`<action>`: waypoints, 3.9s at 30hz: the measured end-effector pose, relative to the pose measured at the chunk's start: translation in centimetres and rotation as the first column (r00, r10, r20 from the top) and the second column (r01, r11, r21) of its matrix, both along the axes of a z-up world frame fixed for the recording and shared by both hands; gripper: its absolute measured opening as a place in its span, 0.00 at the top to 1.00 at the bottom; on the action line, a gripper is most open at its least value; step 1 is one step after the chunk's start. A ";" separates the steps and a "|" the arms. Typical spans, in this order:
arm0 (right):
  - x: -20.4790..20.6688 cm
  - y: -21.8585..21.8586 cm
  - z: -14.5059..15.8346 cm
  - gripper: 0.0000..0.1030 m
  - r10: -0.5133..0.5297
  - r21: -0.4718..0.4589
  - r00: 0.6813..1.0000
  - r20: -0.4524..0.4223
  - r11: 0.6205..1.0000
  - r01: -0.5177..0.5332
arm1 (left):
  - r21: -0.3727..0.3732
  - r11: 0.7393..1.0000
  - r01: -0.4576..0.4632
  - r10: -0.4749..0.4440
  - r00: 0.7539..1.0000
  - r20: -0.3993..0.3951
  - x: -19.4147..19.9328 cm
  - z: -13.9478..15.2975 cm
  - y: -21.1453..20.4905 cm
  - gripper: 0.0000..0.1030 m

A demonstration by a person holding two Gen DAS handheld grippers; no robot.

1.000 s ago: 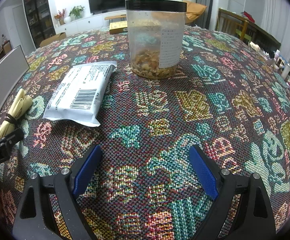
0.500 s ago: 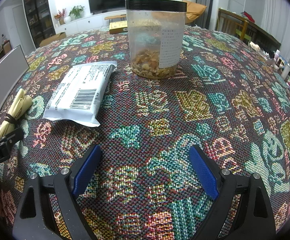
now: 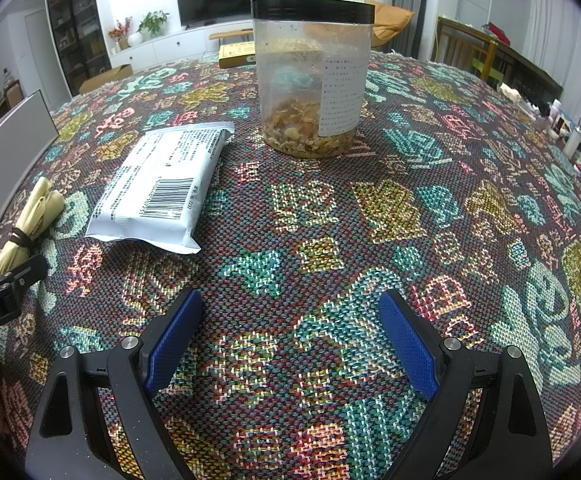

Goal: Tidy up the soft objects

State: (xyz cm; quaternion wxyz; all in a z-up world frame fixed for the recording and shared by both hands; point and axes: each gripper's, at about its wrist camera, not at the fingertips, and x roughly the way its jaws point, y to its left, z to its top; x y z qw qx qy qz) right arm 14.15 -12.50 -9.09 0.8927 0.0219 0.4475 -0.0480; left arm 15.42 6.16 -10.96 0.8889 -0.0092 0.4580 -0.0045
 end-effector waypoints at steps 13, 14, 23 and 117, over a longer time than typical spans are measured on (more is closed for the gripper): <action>0.0 0.0 0.0 0.10 0.000 0.000 1.000 0.000 1.000 0.000 | 0.000 1.000 0.000 0.000 1.000 0.000 0.0 0.0 0.0 0.00; 0.0 0.0 0.0 0.10 0.000 0.000 1.000 0.000 1.000 0.000 | 0.000 1.000 0.000 0.000 1.000 0.000 0.0 0.0 0.0 0.00; 0.0 -0.1 0.0 0.10 0.000 0.000 1.000 0.000 1.000 0.000 | 0.000 1.000 0.000 0.000 1.000 0.000 0.0 0.0 0.0 0.00; 13.2 -17.5 4.2 0.40 -0.056 0.042 0.990 -0.129 0.997 0.062 | -0.177 0.973 0.150 -0.163 0.985 -0.061 3.9 4.8 -3.7 0.61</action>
